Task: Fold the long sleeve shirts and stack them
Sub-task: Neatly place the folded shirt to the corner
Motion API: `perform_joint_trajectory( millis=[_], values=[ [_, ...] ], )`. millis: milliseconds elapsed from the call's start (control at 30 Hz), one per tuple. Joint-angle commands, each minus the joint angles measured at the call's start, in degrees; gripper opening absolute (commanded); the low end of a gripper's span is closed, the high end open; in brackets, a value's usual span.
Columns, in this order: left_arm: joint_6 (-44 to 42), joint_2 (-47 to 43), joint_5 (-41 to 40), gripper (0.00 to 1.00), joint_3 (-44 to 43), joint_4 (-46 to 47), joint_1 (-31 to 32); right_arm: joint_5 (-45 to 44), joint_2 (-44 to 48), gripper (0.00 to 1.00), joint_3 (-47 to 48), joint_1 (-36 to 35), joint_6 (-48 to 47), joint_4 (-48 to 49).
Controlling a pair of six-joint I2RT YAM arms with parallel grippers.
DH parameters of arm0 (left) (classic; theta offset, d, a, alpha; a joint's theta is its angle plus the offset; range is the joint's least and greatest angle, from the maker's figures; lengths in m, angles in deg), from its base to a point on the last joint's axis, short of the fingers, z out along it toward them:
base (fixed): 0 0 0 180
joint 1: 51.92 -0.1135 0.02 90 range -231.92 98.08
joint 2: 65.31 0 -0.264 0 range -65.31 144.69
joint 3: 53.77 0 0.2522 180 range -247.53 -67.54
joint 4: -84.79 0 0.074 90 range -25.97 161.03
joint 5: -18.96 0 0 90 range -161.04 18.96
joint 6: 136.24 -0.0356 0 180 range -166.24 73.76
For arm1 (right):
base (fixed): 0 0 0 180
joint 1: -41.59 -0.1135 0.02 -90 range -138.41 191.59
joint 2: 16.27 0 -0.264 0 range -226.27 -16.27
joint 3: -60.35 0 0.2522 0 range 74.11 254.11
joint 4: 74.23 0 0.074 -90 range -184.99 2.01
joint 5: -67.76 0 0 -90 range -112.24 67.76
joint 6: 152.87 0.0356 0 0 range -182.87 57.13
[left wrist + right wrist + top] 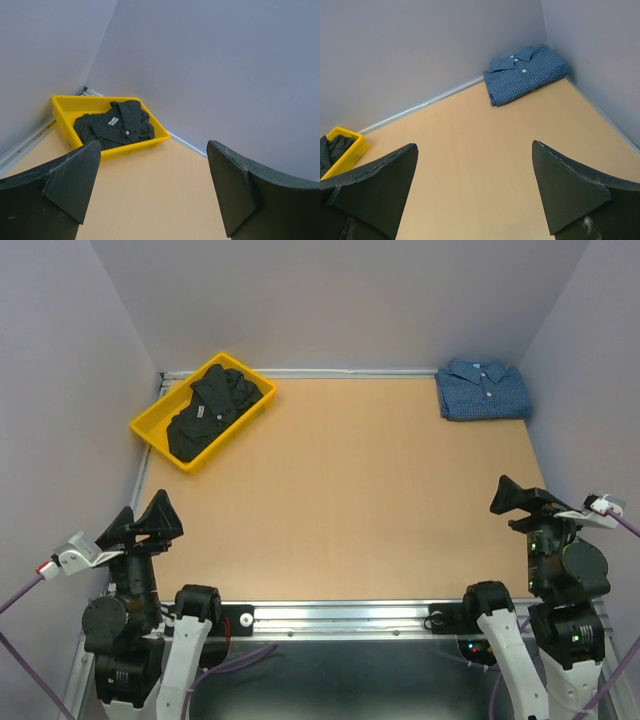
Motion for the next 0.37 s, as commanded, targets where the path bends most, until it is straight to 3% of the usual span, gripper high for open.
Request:
perform_joint_trajectory(
  millis=[0, 333],
  values=[
    [-0.35, -7.0, -2.29, 0.99, 4.09, 6.83, 0.12, -0.74, 1.65, 1.0, -2.42, -0.71, -1.62, 3.97],
    [-0.62, -8.51, -3.87, 0.99, 7.53, 8.34, 0.12, 0.14, 2.18, 1.0, -4.53, -1.24, -1.8, 4.85]
  ],
)
